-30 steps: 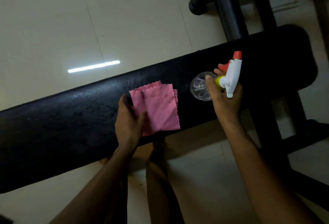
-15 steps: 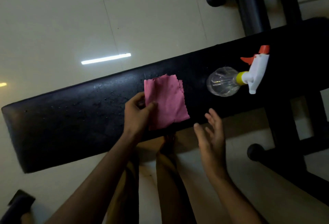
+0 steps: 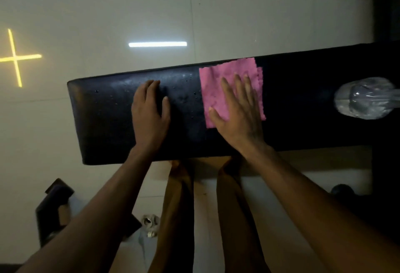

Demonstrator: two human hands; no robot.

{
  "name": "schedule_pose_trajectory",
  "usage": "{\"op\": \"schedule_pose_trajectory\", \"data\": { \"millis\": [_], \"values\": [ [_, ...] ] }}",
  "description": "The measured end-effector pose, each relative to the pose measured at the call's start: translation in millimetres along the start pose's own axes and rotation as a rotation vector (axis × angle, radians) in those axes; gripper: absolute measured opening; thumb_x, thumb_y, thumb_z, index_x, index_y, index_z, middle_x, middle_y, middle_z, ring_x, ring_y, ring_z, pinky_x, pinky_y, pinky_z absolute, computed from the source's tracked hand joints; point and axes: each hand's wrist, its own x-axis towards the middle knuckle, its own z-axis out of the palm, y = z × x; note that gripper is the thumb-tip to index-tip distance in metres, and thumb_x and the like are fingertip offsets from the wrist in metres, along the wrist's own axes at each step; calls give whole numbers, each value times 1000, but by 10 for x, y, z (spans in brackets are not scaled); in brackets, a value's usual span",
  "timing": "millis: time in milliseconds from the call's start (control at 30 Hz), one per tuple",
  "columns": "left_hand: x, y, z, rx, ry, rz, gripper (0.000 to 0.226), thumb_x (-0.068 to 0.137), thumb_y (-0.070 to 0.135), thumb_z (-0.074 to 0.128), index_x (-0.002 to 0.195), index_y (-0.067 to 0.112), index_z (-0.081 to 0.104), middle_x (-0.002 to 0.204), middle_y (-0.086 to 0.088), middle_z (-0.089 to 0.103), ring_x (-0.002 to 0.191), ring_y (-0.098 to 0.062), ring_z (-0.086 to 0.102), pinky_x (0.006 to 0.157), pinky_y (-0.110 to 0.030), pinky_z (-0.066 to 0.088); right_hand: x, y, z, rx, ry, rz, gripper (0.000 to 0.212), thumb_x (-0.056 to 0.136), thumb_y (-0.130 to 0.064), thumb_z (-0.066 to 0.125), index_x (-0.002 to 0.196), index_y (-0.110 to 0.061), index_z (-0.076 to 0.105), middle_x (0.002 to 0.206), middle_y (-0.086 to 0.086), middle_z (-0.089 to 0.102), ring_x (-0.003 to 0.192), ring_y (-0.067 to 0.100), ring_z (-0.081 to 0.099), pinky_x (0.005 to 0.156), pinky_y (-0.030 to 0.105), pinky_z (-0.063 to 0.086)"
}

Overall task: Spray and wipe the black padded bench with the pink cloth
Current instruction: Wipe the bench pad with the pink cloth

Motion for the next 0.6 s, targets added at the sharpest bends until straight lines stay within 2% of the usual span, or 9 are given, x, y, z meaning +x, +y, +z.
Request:
{"op": "schedule_pose_trajectory", "data": {
  "millis": [67, 167, 233, 300, 400, 467, 600],
  "values": [
    [-14, -352, -33, 171, -32, 72, 57, 102, 35, 46, 153, 14, 30, 162, -11, 25, 152, -24, 15, 124, -49, 14, 202, 21, 165, -175, -44, -32, 94, 88, -70, 43, 159, -24, 1, 167, 12, -6, 153, 28, -9, 122, 48, -6],
    [-32, -773, -44, 337, -145, 140, 71, 103, 48, 38, 159, 14, 10, 167, -10, 3, 154, -24, -3, 124, -52, 1, 419, 35, 383, -318, -5, 14, 101, 84, -80, 35, 159, -23, -1, 165, 17, -5, 153, 34, -6, 120, 51, -9],
    [-40, -932, -24, 390, -181, 195, 77, 102, 55, 34, 159, 14, 3, 167, -11, -2, 154, -24, -6, 123, -53, 0, 496, -59, 507, -352, 85, 96, 91, 89, -76, 26, 159, -22, 3, 165, 18, 0, 153, 36, -1, 121, 55, -5],
    [-47, -1007, 18, 431, -166, 234, 77, 102, 57, 32, 159, 14, 3, 167, -12, 0, 154, -25, -3, 123, -54, 4, 541, -189, 630, -387, 163, 196, 77, 96, -62, 20, 159, -22, 5, 166, 17, 3, 153, 35, 2, 121, 59, 3],
    [-45, -1076, 77, 447, -107, 256, 76, 101, 56, 32, 159, 13, 7, 167, -12, 4, 154, -25, 1, 123, -54, 8, 656, -443, 801, -394, 250, 320, 68, 98, -49, 20, 159, -22, 10, 166, 15, 8, 153, 34, 6, 121, 59, 9],
    [-34, -1109, 98, 433, -76, 269, 74, 101, 53, 33, 159, 13, 9, 167, -12, 6, 154, -24, 2, 123, -53, 7, 733, -712, 952, -386, 250, 233, 66, 98, -46, 21, 159, -22, 14, 166, 13, 11, 153, 33, 8, 121, 58, 8],
    [-31, -1154, 137, 413, -60, 291, 73, 100, 51, 33, 159, 13, 11, 166, -12, 7, 154, -23, 2, 124, -50, 4, 609, -1144, 1253, -361, 141, -141, 61, 101, -39, 27, 158, -19, 19, 165, 11, 15, 153, 30, 9, 122, 54, 7]
  ]
}}
